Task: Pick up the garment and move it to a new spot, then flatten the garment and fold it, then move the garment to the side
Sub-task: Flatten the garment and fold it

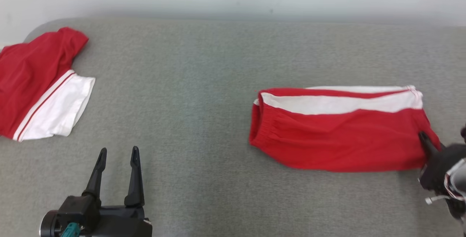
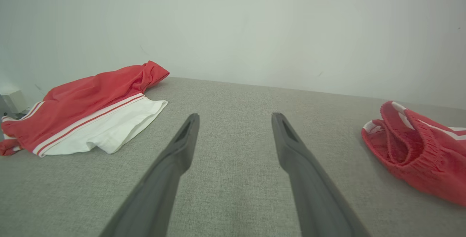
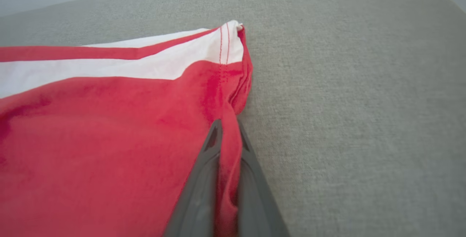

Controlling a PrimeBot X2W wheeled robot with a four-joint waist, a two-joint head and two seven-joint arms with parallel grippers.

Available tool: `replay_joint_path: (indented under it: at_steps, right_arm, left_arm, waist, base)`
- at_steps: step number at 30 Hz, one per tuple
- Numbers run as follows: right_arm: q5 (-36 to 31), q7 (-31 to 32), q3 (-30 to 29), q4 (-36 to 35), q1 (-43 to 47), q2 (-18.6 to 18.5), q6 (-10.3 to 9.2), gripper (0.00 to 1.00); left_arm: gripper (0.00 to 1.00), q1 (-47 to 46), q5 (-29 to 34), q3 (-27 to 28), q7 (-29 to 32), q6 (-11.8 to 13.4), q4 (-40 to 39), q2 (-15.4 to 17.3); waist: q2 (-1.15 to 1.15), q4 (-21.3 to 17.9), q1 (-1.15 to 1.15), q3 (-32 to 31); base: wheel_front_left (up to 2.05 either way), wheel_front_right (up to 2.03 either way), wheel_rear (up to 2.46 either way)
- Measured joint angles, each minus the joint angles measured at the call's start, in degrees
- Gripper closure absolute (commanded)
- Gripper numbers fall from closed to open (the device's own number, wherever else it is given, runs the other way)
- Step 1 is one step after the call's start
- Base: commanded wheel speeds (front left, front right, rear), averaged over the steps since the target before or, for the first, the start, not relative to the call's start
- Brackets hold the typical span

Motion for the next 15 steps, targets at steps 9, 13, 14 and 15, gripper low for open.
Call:
replay_joint_path:
  at_steps: [9, 13, 14, 15]
  right_arm:
    - [1.08, -1.03, -2.52, -3.77, 5.24, -3.35, 0.0, 1.0]
    - [-0.19, -1.42, -3.32, -5.78, 5.28, -2.89, 0.0, 1.0]
    - [-0.6, -1.46, -3.47, -6.45, 5.28, -2.75, 0.0, 1.0]
    - [-0.91, -1.52, -3.72, -7.27, 5.28, -2.56, 0.0, 1.0]
  left_arm:
    - [0.0, 1.75, 0.0, 0.53, 0.0, -0.08, -0.25, -0.01]
    - [0.0, 1.94, -0.02, 0.38, 0.0, -0.02, -0.33, 0.0]
    - [0.0, 1.98, -0.02, 0.19, 0.0, -0.01, -0.36, 0.0]
    - [0.0, 2.07, -0.03, 0.02, 0.0, -0.01, -0.38, -0.01]
  waist:
    - [0.0, -2.96, 0.0, -2.3]
    - [0.0, -3.44, 0.0, -2.93]
    - [0.0, -3.46, 0.0, -3.05]
    - [0.0, -3.45, 0.0, -3.15]
  base:
    - [0.0, 0.0, 0.0]
    - [0.0, 0.0, 0.0]
    - [0.0, 0.0, 0.0]
    - [0.0, 0.0, 0.0]
